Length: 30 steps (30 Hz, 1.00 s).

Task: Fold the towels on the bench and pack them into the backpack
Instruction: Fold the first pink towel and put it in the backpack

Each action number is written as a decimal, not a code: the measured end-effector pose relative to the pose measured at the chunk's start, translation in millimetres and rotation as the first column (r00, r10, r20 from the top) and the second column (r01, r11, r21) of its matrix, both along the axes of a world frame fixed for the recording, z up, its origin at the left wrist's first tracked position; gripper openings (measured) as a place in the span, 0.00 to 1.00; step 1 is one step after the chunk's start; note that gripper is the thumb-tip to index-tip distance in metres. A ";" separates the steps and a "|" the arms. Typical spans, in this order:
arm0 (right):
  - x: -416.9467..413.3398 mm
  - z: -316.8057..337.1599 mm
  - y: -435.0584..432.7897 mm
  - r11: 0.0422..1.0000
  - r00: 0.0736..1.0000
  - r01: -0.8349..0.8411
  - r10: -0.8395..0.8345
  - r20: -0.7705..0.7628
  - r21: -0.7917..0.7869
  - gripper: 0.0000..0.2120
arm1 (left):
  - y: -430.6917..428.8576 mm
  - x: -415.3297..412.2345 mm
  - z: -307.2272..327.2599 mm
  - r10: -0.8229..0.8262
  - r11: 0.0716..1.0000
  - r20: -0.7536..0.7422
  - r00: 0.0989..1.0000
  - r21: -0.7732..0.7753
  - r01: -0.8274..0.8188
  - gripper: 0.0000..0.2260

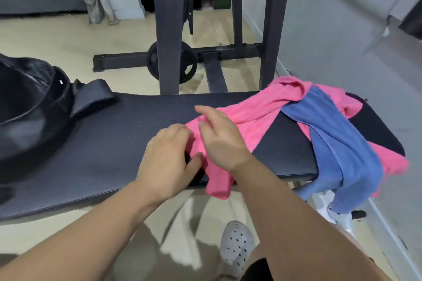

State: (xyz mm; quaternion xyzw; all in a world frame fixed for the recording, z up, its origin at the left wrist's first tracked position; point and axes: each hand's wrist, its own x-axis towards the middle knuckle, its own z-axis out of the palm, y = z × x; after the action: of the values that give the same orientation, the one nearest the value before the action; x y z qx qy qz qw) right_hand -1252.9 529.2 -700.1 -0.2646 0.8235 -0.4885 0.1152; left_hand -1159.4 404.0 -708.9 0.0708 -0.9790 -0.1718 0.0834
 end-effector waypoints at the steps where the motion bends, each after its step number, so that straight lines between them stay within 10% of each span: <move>1: -2.0 0.6 -0.6 0.999 0.997 0.035 -0.035 -0.068 -0.007 0.19 | 3.3 -0.8 -1.5 -0.015 1.000 -0.015 1.000 0.006 0.015 0.18; 8: -38.3 1.1 25.2 0.769 0.951 0.301 -0.284 -0.120 0.564 0.23 | 41.4 -19.5 -13.5 -0.153 0.976 0.274 0.949 -0.108 0.189 0.40; 20: -26.7 -2.5 19.2 0.919 0.996 0.031 0.004 -0.087 0.394 0.25 | -24.4 -2.1 -3.6 0.039 0.965 0.236 0.971 -0.260 0.024 0.17; 30: -21.8 -16.8 6.1 0.672 0.907 0.310 0.001 -0.420 0.672 0.27 | -110.8 68.9 -3.3 0.182 0.916 0.146 0.972 -0.385 -0.114 0.19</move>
State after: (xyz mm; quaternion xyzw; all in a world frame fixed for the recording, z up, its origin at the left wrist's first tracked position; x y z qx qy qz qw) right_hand -1274.8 535.3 -716.9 -0.2155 0.9741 -0.0684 0.0031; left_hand -1090.5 293.2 -712.2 0.1429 -0.9890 0.0319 0.0197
